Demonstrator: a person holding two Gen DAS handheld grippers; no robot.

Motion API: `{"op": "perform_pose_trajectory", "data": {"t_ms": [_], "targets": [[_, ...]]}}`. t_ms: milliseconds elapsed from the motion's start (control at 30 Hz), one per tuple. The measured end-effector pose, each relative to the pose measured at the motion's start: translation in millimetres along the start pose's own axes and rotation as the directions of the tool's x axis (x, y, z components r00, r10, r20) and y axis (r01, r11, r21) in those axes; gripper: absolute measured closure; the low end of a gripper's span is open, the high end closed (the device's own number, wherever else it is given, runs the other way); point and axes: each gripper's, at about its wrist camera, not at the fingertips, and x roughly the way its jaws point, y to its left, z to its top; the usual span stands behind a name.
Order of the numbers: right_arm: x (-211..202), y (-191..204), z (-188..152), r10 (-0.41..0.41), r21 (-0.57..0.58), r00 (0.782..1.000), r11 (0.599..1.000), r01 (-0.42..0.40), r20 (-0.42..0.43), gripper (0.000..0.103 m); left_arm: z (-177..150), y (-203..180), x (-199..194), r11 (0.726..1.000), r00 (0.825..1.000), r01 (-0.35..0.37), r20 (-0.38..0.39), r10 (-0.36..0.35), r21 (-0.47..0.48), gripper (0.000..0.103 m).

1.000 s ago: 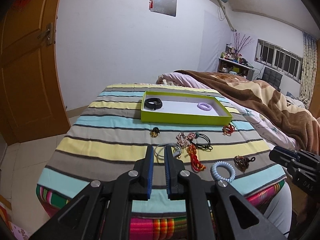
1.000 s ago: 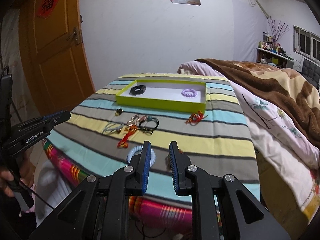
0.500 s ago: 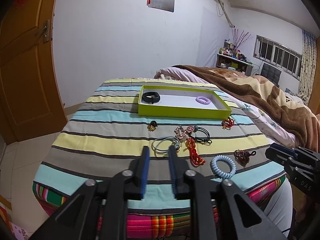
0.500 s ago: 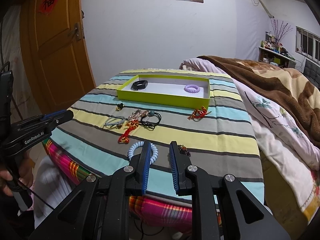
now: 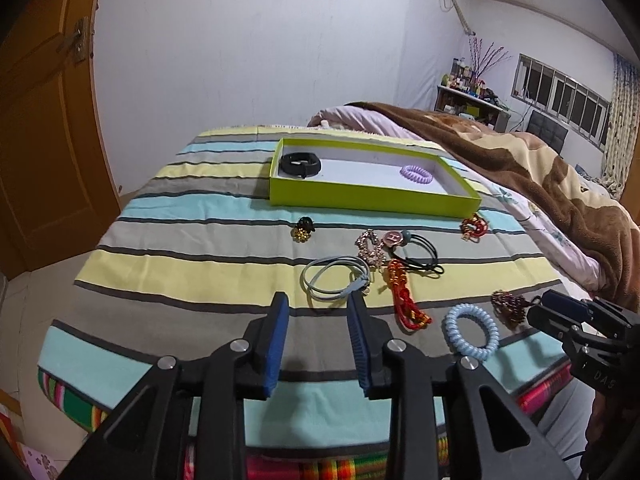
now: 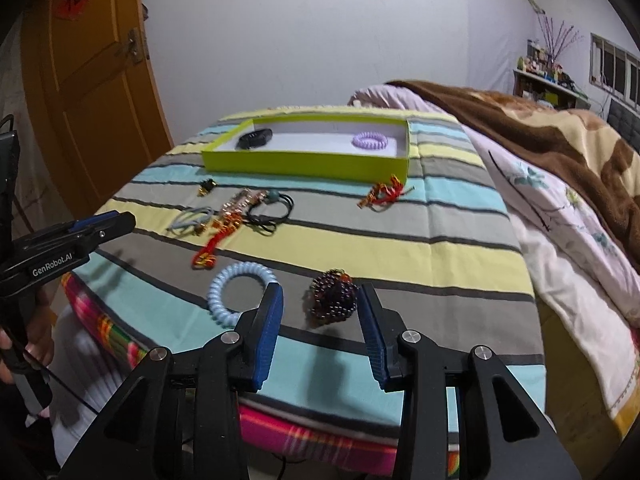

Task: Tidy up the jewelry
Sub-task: 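Grasp the dark beaded bracelet with the right tool while the left tool grasps the grey hair tie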

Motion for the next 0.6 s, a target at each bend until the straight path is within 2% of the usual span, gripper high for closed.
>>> {"op": "perform_pose_trajectory", "data": {"t_ms": [267,400,533,600], "targets": [[30.1,-5.3,0.6,-0.002,0.010,0.998,1.000,0.002,-0.058,0.064,5.8,5.0,30.7,1.000,0.999,-0.008,-0.052,0.007,-0.023,0.072],[35.2,-5.3,4.6,-0.017,0.002,0.998,1.000,0.018,-0.059,0.063,9.1,5.2,45.5,0.999,0.996,-0.011,-0.084,0.009,-0.035,0.072],[38.5,-5.0,7.6,-0.034,-0.006,0.997,0.999,0.034,-0.064,0.064,9.9,2.2,57.2,0.999,0.991,-0.043,-0.128,0.038,-0.030,0.072],[38.9,-4.3,7.3,-0.046,-0.015,0.997,0.999,0.046,-0.061,0.068,9.1,-2.4,57.9,0.998,0.991,-0.059,-0.122,0.058,-0.002,0.073]]}}
